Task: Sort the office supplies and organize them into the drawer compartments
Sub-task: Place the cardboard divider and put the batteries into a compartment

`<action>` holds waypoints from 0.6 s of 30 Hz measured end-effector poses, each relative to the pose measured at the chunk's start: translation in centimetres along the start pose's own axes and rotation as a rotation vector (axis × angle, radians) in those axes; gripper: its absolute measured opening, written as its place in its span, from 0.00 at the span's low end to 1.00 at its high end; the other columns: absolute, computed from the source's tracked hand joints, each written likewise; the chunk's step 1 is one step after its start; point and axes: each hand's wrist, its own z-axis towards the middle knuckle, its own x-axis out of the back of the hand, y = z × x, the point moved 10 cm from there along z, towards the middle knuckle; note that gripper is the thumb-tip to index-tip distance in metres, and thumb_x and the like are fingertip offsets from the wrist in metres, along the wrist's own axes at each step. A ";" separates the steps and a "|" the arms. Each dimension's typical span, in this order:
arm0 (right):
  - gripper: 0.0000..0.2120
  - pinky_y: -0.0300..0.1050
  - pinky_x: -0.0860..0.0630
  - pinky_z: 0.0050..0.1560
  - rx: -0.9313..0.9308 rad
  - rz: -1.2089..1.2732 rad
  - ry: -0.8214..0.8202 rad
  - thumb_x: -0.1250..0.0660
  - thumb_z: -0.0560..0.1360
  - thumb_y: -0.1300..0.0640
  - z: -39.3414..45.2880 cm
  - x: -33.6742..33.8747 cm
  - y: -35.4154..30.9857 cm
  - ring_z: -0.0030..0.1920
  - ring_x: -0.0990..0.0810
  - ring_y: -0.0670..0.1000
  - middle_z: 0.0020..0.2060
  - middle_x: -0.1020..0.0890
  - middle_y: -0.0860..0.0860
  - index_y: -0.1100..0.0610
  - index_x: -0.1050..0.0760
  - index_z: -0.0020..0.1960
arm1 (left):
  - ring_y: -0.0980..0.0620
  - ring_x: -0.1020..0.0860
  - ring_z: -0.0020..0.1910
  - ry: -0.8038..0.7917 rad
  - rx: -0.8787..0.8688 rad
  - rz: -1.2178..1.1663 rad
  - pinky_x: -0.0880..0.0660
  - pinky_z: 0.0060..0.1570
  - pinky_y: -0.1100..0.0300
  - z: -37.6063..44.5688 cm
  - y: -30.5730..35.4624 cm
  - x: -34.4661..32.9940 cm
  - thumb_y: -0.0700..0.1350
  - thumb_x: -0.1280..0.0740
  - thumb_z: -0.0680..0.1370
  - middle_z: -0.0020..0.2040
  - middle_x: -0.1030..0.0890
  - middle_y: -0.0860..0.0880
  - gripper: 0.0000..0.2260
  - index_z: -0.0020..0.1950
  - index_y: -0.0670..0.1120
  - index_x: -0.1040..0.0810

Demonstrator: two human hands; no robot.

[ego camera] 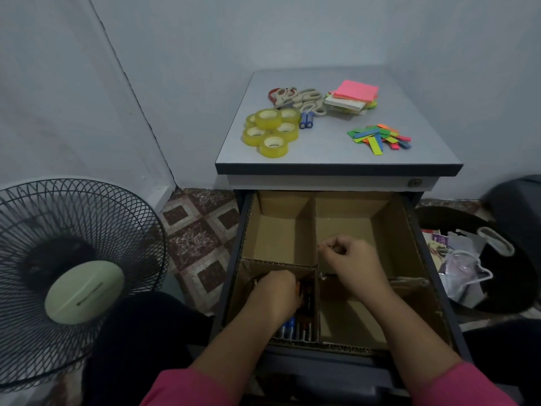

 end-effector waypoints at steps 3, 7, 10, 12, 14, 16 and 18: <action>0.06 0.38 0.34 0.32 0.001 -0.009 -0.003 0.36 0.78 0.52 0.0 0.1 0.0 0.35 0.26 0.44 0.32 0.24 0.45 0.49 0.23 0.43 | 0.44 0.22 0.57 0.010 -0.009 0.086 0.26 0.56 0.55 0.6 0.5 0.6 0.46 0.35 0.79 0.59 0.21 0.41 0.14 0.60 0.39 0.24; 0.06 0.37 0.34 0.32 0.001 -0.005 -0.011 0.36 0.78 0.53 0.0 0.0 0.1 0.35 0.26 0.43 0.33 0.24 0.45 0.48 0.23 0.43 | 0.45 0.23 0.58 0.092 -0.103 0.222 0.26 0.57 0.55 0.1 1.0 0.9 0.44 0.36 0.79 0.58 0.21 0.45 0.10 0.59 0.44 0.23; 0.06 0.37 0.34 0.32 0.001 -0.006 -0.011 0.36 0.78 0.52 0.1 -0.1 0.1 0.35 0.27 0.43 0.32 0.25 0.45 0.48 0.23 0.44 | 0.45 0.23 0.57 0.144 -0.149 0.254 0.25 0.57 0.54 0.3 1.4 1.4 0.41 0.37 0.79 0.58 0.22 0.45 0.10 0.59 0.46 0.23; 0.06 0.36 0.35 0.32 0.013 -0.007 -0.011 0.36 0.78 0.52 0.1 0.0 0.0 0.34 0.27 0.43 0.31 0.25 0.44 0.49 0.23 0.44 | 0.45 0.25 0.61 -0.071 -0.019 0.279 0.28 0.60 0.55 1.5 0.3 -0.2 0.41 0.36 0.79 0.63 0.24 0.44 0.12 0.63 0.44 0.26; 0.06 0.36 0.35 0.32 0.019 -0.007 -0.009 0.36 0.78 0.53 0.0 0.0 0.0 0.34 0.27 0.43 0.31 0.26 0.44 0.49 0.22 0.44 | 0.45 0.25 0.61 -0.112 0.014 0.259 0.29 0.60 0.55 1.9 0.4 -0.3 0.41 0.36 0.79 0.63 0.24 0.43 0.11 0.61 0.42 0.25; 0.05 0.37 0.35 0.31 0.017 -0.009 -0.007 0.36 0.78 0.53 0.0 0.0 0.1 0.33 0.28 0.43 0.31 0.26 0.44 0.49 0.22 0.44 | 0.45 0.25 0.60 -0.081 -0.009 0.279 0.29 0.60 0.55 2.1 0.7 0.1 0.42 0.36 0.79 0.61 0.23 0.43 0.11 0.61 0.41 0.25; 0.05 0.37 0.34 0.32 0.016 -0.011 -0.005 0.35 0.78 0.53 0.1 0.1 0.2 0.34 0.27 0.43 0.31 0.26 0.44 0.49 0.22 0.44 | 0.45 0.26 0.62 -0.123 -0.007 0.323 0.30 0.59 0.56 2.2 0.7 -0.3 0.43 0.36 0.80 0.64 0.25 0.44 0.14 0.65 0.43 0.27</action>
